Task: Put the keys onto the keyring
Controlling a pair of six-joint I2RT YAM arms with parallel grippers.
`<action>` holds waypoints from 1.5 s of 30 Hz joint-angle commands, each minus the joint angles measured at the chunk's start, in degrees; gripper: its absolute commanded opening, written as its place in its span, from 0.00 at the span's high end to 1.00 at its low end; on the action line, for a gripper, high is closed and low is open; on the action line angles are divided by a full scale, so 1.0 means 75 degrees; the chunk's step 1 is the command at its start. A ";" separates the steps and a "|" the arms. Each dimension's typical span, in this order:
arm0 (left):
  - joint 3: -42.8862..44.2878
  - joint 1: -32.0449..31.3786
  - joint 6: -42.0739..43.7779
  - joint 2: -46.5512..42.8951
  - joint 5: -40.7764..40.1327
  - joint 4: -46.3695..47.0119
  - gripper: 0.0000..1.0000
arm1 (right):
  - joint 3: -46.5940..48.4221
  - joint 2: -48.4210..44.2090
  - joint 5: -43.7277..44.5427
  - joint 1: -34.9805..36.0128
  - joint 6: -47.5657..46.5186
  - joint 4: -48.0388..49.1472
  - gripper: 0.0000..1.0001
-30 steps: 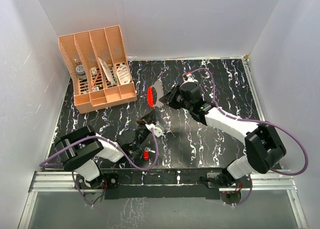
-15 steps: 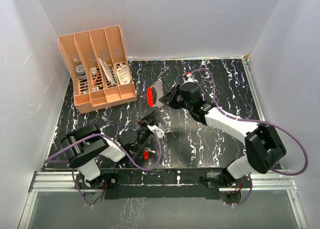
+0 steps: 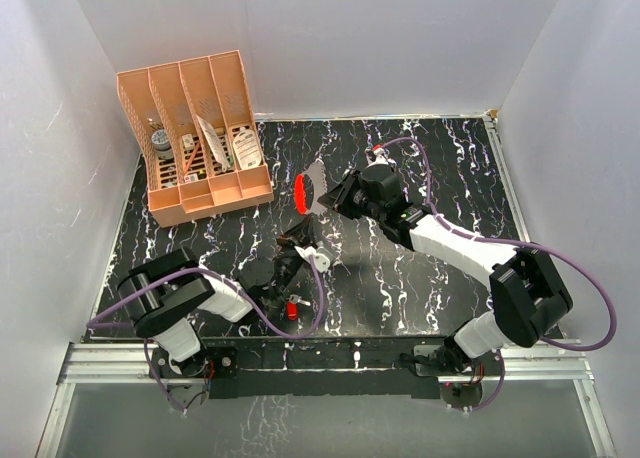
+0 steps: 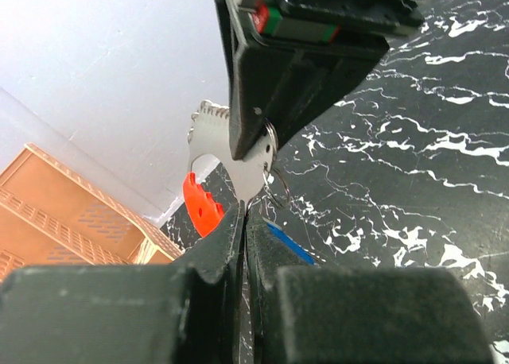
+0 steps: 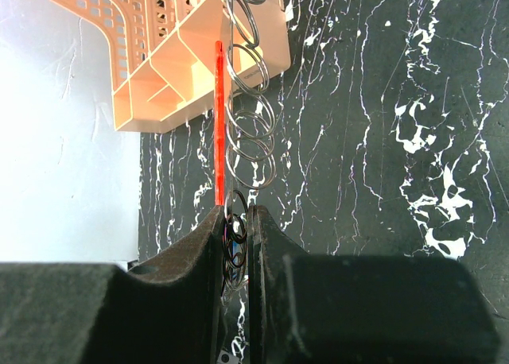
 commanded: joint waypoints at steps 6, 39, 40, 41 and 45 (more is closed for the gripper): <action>0.0246 -0.0040 -0.0042 -0.0466 0.0084 0.0999 1.00 | 0.0182 -0.0188 -0.0032 -0.0038 0.0099 0.0351 1.00; 0.0158 -0.0038 -0.0150 -0.0437 0.0520 0.1006 1.00 | 0.0339 -0.0001 0.0020 -0.0032 0.0199 0.0411 1.00; 0.0147 -0.0036 -0.0157 -0.0454 0.0528 0.0999 1.00 | 0.0345 -0.0001 0.0021 -0.0032 0.0204 0.0411 1.00; 0.0140 -0.0036 -0.0159 -0.0466 0.0542 0.0982 1.00 | 0.0348 -0.0007 0.0030 -0.0038 0.0204 0.0422 1.00; 0.0111 -0.0036 -0.0183 -0.0513 0.0551 0.0934 1.00 | 0.0365 -0.0013 0.0079 -0.0032 0.0193 0.0412 1.00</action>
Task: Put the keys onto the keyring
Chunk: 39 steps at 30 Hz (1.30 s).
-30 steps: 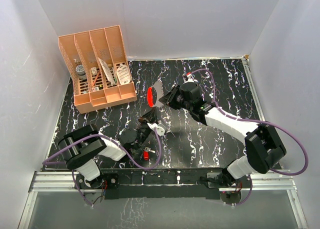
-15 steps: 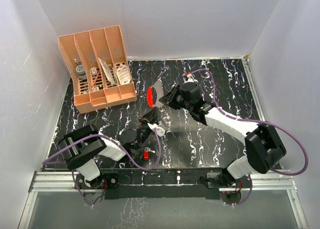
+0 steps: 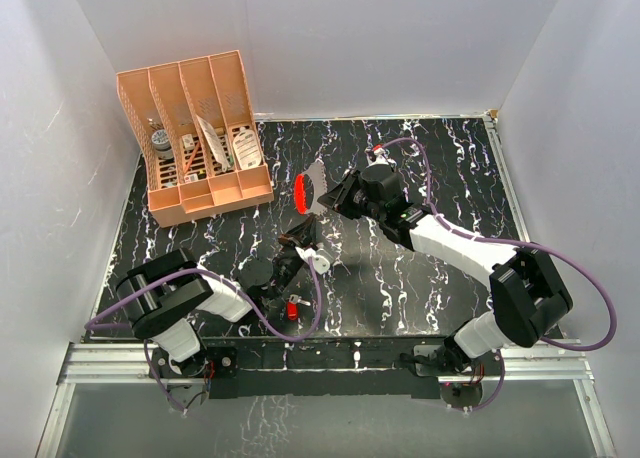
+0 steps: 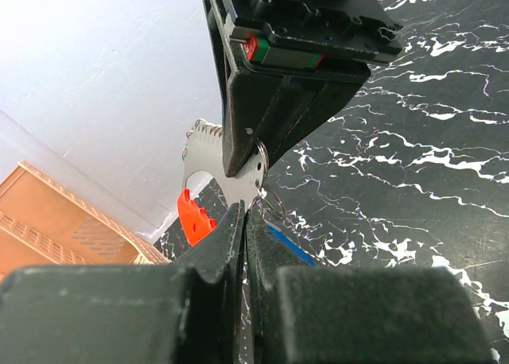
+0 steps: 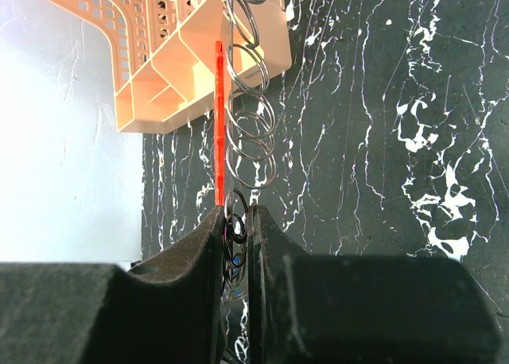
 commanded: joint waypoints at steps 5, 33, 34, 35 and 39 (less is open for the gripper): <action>0.0032 -0.0038 -0.0149 -0.0387 0.0155 0.0868 1.00 | 0.0362 -0.0024 0.0122 -0.0030 0.0116 0.0408 1.00; -0.0039 -0.0048 0.0098 -0.0094 -0.0054 0.1276 1.00 | 0.0457 0.0008 0.0227 -0.0029 0.0198 0.0373 1.00; -0.0037 -0.0048 0.0098 -0.0089 -0.0043 0.1295 1.00 | 0.0446 0.0010 0.0229 -0.0032 0.0199 0.0373 1.00; -0.0032 -0.0051 0.0107 -0.0089 -0.0042 0.1289 1.00 | 0.0450 0.0011 0.0223 -0.0030 0.0201 0.0373 1.00; -0.0020 -0.0048 0.0121 -0.0082 -0.0007 0.1277 1.00 | 0.0457 0.0022 0.0245 -0.0030 0.0231 0.0378 1.00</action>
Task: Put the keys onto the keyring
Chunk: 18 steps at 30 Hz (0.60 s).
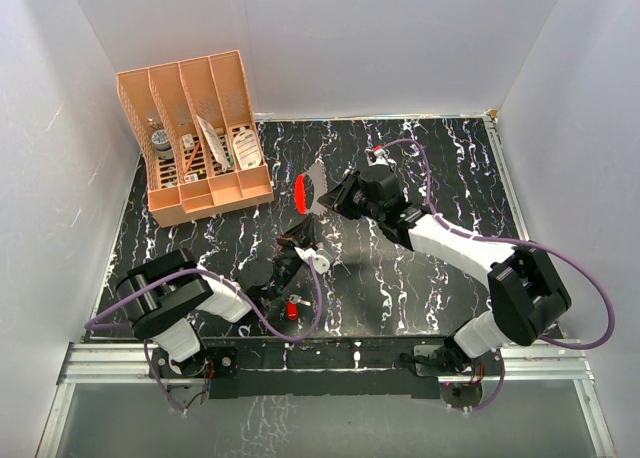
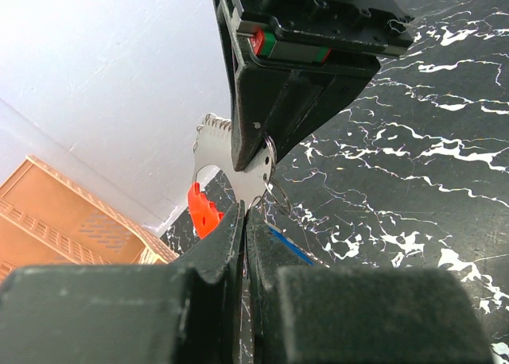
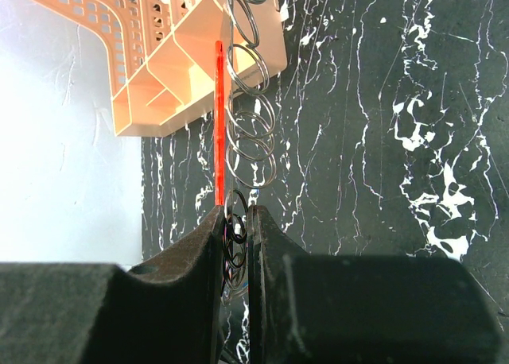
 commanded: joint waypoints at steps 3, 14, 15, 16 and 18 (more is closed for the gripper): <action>0.0027 -0.0063 0.0025 -0.0077 0.0159 0.1273 1.00 | 0.0471 -0.0036 0.0196 -0.0033 0.0142 0.0373 1.00; 0.0027 -0.0143 0.0156 -0.0007 0.0167 0.1314 1.00 | 0.0547 0.0017 0.0179 -0.0033 0.0191 0.0384 1.00; 0.0035 -0.0148 0.0174 0.0003 0.0156 0.1330 1.00 | 0.0547 0.0016 0.0186 -0.0037 0.0191 0.0384 1.00; 0.0038 -0.0148 0.0186 0.0005 0.0153 0.1342 1.00 | 0.0547 0.0017 0.0189 -0.0030 0.0191 0.0381 1.00; 0.0050 -0.0154 0.0222 0.0025 0.0141 0.1360 1.00 | 0.0547 0.0017 0.0171 -0.0030 0.0192 0.0384 1.00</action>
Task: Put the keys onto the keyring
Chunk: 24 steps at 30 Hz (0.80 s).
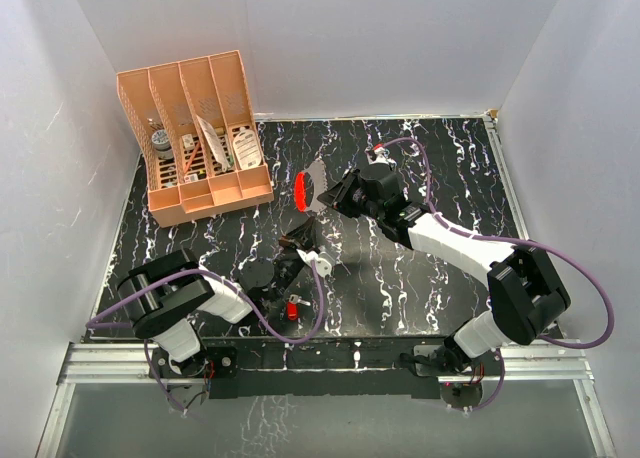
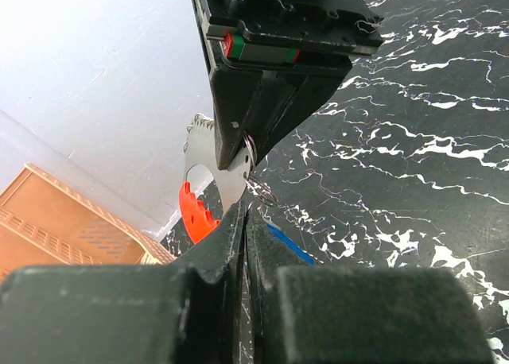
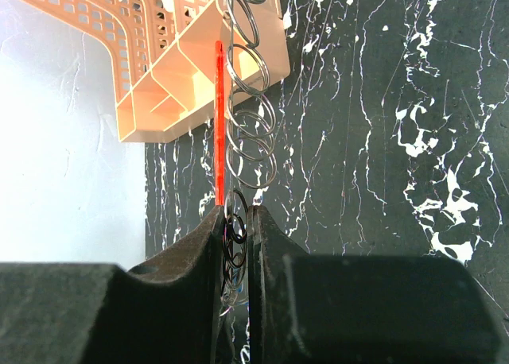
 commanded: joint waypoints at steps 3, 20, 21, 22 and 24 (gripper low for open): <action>0.0061 -0.0049 0.0153 0.0018 0.0102 0.1376 1.00 | 0.0452 -0.0050 0.0092 -0.0036 0.0122 0.0383 1.00; 0.0020 -0.0093 0.0233 0.0080 -0.0100 0.1399 1.00 | 0.0448 -0.0181 0.0044 -0.0033 0.0187 0.0384 1.00; 0.0015 -0.0094 0.0226 0.0057 -0.0123 0.1399 1.00 | 0.0437 -0.0204 0.0044 -0.0030 0.0197 0.0384 1.00; 0.0005 -0.0092 0.0209 0.0037 -0.0151 0.1401 1.00 | 0.0433 -0.0227 0.0044 -0.0035 0.0213 0.0384 1.00; -0.0027 -0.0090 0.0208 0.0008 -0.0196 0.1399 1.00 | 0.0413 -0.0276 0.0047 -0.0044 0.0240 0.0385 1.00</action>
